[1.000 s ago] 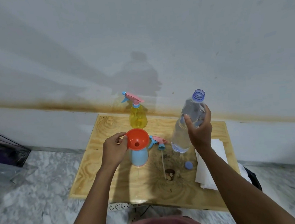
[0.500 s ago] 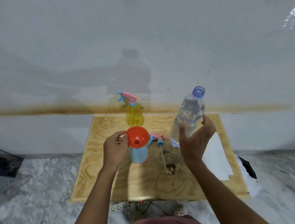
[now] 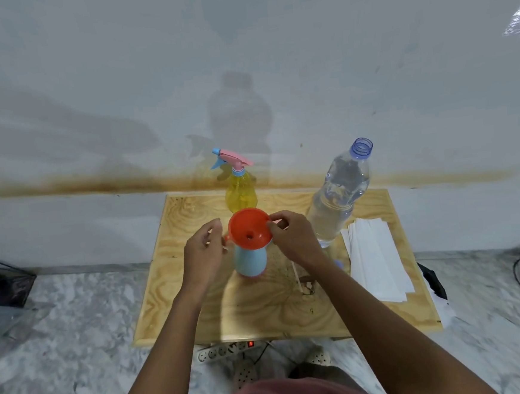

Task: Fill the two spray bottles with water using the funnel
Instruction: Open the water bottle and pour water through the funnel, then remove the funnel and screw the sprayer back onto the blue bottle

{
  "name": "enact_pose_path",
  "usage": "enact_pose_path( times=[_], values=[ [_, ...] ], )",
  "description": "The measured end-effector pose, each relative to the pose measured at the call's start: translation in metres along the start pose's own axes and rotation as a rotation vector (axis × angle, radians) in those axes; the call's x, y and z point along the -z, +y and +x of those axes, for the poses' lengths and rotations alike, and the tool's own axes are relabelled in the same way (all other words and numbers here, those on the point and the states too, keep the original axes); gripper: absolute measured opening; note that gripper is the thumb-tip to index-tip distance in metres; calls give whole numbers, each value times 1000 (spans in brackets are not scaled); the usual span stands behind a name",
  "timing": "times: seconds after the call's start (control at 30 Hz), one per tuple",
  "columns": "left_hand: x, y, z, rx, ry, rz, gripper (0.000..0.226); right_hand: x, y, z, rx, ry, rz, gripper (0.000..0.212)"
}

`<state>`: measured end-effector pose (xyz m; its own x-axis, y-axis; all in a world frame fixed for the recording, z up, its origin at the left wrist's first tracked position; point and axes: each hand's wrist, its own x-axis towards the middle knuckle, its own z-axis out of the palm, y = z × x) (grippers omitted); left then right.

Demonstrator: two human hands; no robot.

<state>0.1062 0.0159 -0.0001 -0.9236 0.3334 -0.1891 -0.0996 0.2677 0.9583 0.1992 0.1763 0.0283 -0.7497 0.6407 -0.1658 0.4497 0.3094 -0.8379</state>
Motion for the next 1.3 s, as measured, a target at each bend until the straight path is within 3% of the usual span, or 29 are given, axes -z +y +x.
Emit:
enact_pose_path(
  times=[0.1, 0.27, 0.33, 0.53, 0.67, 1.0, 1.3],
  values=[
    [9, -14, 3, 59, -15, -6, 33, 3, 2, -3, 10, 11, 20, 14],
    [2, -38, 2, 2, -315, 264, 63, 1, 10, -8, 32, -9, 7, 11],
    [-7, -36, -2, -15, -352, 291, 65, 0, 9, -10, 43, -11, -6, 12],
    [-25, -40, -4, -78, -237, 271, 53, 1, 12, -11, 65, -17, -47, 13],
    [-24, -48, -1, -70, -250, 277, 59, 16, 19, -17, 42, 69, 75, 15],
    [-28, -51, 1, -69, -235, 297, 55, 35, 134, -47, -377, 199, 42, 14],
    [-30, -50, 0, -42, -235, 256, 55, 22, 153, -32, -437, 202, 4, 10]
  ],
)
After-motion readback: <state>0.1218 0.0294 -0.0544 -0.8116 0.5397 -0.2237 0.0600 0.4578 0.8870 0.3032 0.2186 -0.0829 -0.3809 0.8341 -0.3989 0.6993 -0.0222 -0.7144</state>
